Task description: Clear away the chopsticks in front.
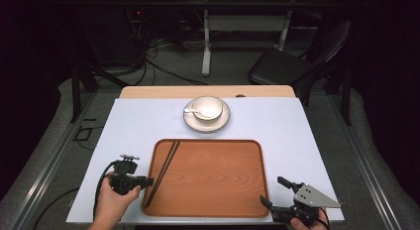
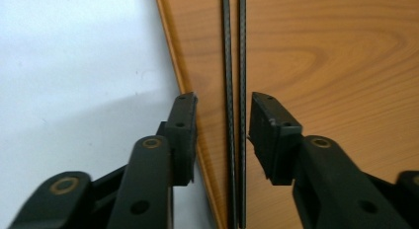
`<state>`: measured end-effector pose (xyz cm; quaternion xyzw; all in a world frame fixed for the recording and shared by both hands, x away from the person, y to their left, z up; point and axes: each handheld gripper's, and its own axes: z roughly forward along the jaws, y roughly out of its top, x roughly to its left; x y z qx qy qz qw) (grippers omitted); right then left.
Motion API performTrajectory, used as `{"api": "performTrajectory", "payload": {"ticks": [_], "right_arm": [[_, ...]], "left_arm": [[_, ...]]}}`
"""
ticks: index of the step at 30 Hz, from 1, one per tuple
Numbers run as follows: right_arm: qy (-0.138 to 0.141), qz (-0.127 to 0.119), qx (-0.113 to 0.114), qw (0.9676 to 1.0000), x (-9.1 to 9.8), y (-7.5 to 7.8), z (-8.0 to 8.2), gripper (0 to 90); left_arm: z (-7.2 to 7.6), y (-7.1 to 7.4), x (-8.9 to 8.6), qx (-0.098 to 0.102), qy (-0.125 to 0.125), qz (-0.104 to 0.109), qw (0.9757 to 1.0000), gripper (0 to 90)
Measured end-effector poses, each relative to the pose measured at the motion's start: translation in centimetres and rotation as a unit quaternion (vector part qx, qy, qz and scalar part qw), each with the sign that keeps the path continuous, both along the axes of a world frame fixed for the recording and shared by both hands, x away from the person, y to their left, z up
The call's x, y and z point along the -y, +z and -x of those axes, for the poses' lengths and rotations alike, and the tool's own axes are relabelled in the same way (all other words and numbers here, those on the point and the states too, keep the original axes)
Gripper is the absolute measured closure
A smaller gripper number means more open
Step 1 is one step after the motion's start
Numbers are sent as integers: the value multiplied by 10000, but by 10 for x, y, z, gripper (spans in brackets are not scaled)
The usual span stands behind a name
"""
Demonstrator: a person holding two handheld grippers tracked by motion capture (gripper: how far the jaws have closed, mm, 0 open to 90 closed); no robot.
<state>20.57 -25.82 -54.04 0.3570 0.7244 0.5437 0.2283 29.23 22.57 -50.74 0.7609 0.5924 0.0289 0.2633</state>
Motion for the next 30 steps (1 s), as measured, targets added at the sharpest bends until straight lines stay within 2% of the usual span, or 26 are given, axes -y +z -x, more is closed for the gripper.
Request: {"api": "performTrajectory", "payload": {"ticks": [6, 8, 14, 15, 17, 19, 20, 21, 22, 25, 26, 28, 30], "right_arm": [[-4, 6, 1, 10000, 0, 0, 0, 146], [-6, 6, -4, 10000, 0, 0, 0, 146], [-1, 5, -10, 10000, 0, 0, -1, 146], [0, 6, -9, 10000, 0, 0, -1, 146], [-1, 5, -8, 10000, -1, -1, -1, 146], [-10, -8, -19, 10000, 0, -1, -1, 146], [-7, -5, -21, 10000, 0, -1, -1, 146], [-8, 3, -26, 10000, 0, -1, -1, 146], [-8, 3, -26, 10000, 0, -1, -1, 146], [-19, -8, -38, 10000, 0, -1, -1, 146], [-18, -11, -38, 10000, 0, -1, -2, 146], [-33, 4, -55, 10000, -1, -1, -1, 146], [-30, 1, -54, 10000, -1, -1, -2, 146]], "left_arm": [[-5, 4, -9, 209, 149, 65, 9996, 565], [-7, 3, -16, 301, 304, 143, 9990, 557], [-7, 2, -25, 491, 448, 39, 9978, 533], [-5, 2, -29, 607, 484, 100, 9969, 527], [-4, 1, -31, 655, 506, 161, 9964, 521], [0, -2, -37, 817, 538, 340, 9946, 516], [0, -2, -37, 817, 538, 340, 9946, 516], [2, -5, -41, 930, 498, 480, 9933, 514], [2, -5, -41, 930, 498, 480, 9933, 510], [9, -11, -46, 1250, 430, 376, 9905, 503], [9, -11, -46, 1250, 430, 376, 9905, 503], [11, -15, -49, 1391, 411, 443, 9884, 502], [12, -16, -49, 1419, 418, 437, 9880, 497]]}}
